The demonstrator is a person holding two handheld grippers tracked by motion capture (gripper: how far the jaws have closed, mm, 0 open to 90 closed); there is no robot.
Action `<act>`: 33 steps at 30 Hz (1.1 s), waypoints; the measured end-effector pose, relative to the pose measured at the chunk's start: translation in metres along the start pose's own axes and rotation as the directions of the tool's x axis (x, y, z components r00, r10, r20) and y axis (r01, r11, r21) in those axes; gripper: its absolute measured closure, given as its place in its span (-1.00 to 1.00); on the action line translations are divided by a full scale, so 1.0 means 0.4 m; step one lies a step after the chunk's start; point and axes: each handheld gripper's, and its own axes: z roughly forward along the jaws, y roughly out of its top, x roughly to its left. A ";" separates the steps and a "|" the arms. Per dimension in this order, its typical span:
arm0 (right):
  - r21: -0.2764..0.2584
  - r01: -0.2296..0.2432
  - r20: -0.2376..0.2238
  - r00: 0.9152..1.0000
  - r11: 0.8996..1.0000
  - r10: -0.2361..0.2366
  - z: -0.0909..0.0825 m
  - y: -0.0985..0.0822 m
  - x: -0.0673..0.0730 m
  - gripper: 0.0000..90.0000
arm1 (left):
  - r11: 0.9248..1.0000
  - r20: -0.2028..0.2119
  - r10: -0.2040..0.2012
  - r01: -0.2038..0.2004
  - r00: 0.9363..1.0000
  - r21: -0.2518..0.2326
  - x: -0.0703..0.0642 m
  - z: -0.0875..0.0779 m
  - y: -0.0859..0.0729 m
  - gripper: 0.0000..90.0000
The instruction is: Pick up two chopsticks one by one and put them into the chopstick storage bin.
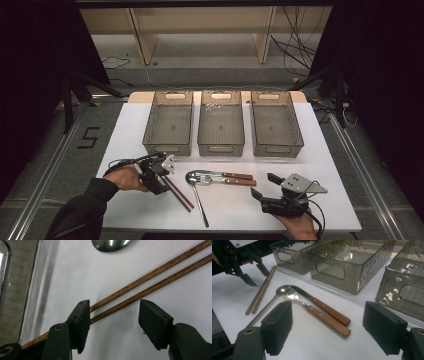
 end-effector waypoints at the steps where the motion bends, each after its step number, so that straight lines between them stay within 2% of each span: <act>1: 0.000 0.001 0.001 1.000 1.000 -0.001 0.000 0.000 0.000 -0.45 | 1.000 0.003 -0.003 0.003 1.000 -0.002 0.000 0.001 -0.001 -0.06; 6: 0.002 0.000 0.000 1.000 1.000 0.000 0.001 0.000 0.001 -0.45 | 1.000 0.017 -0.005 0.005 1.000 -0.008 0.003 0.010 -0.003 -0.05; 10: 0.003 0.000 0.000 1.000 1.000 0.000 0.002 0.000 0.000 -0.45 | 1.000 0.028 0.013 -0.013 1.000 0.011 0.002 0.019 -0.003 -0.04; 15: 0.002 0.000 0.000 1.000 1.000 0.000 0.002 0.000 0.000 -0.45 | 1.000 0.033 0.015 -0.015 0.999 -0.001 0.005 0.021 -0.004 -0.04; 18: 0.003 0.000 0.001 1.000 1.000 0.000 0.001 0.000 0.000 -0.45 | 0.999 0.044 0.027 -0.028 0.999 0.023 0.006 0.024 -0.002 -0.04; 19: 0.002 0.000 0.001 1.000 1.000 0.000 0.001 0.000 0.000 -0.45 | 0.998 0.040 0.048 -0.050 0.998 0.037 0.005 0.023 -0.002 -0.04; 21: 0.003 0.000 0.000 1.000 1.000 0.000 0.001 0.000 0.000 -0.45 | 0.998 0.042 0.054 -0.056 0.998 0.038 0.004 0.023 -0.002 -0.03; 30: 0.005 0.000 0.002 1.000 1.000 0.000 0.001 0.000 0.000 -0.45 | 0.997 0.061 0.058 -0.060 0.996 0.040 -0.001 0.020 -0.010 0.11; 33: 0.005 0.002 0.001 1.000 1.000 -0.002 0.002 0.000 0.000 -0.45 | 0.995 0.072 0.069 -0.073 0.995 0.062 -0.002 0.019 -0.009 0.15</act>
